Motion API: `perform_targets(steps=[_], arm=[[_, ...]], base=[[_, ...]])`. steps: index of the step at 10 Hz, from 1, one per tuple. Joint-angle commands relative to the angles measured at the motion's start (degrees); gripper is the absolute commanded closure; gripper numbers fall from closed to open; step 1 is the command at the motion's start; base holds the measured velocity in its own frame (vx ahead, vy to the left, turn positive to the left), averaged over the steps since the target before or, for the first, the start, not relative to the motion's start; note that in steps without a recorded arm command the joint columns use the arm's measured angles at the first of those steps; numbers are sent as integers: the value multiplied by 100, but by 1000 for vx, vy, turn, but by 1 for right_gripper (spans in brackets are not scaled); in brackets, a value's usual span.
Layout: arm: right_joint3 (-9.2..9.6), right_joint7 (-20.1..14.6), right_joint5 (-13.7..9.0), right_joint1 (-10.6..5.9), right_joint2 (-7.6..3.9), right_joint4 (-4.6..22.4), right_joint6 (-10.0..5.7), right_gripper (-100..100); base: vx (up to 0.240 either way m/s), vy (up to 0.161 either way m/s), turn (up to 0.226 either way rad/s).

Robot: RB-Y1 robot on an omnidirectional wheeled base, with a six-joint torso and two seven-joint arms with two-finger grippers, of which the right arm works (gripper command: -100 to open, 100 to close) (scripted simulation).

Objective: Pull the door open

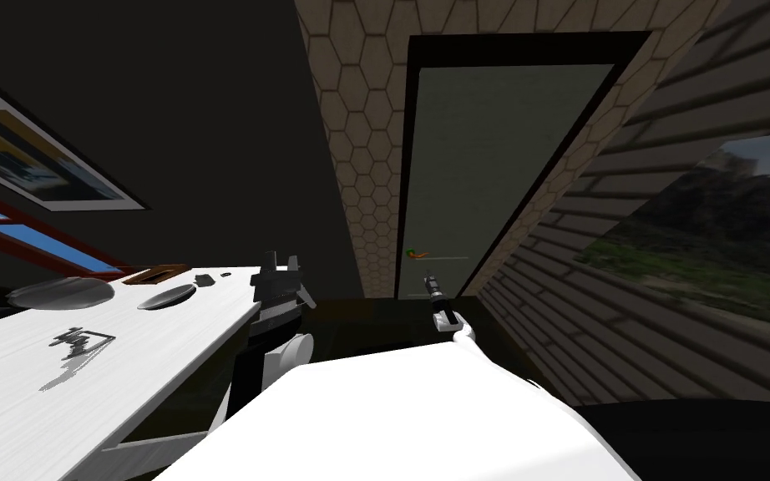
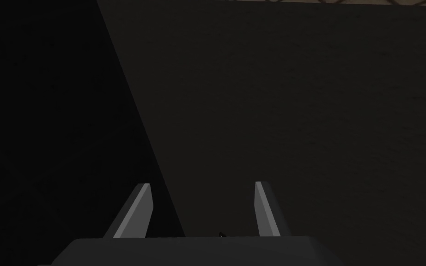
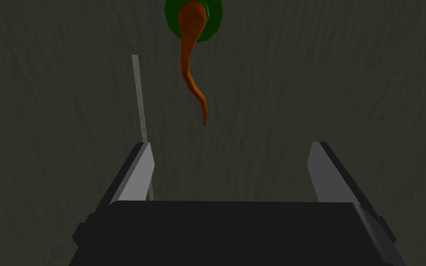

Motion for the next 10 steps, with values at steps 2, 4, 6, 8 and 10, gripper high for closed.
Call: perform_targets(steps=[2,4,6,8,10], arm=[[-15,-29,-20,-128,-48,345,-65,-100],[-24,-48,-34,-213,-79,567,-104,-100],[-36,-71,-50,-316,-118,839,-151,-100],[-96,-146,-87,-245,-215,853,-213,-100],[-170,-254,-138,-188,-355,953,-300,-100]], base=[[100,-1,18],[136,-10,22],[165,-8,26],[108,18,93],[192,53,115]])
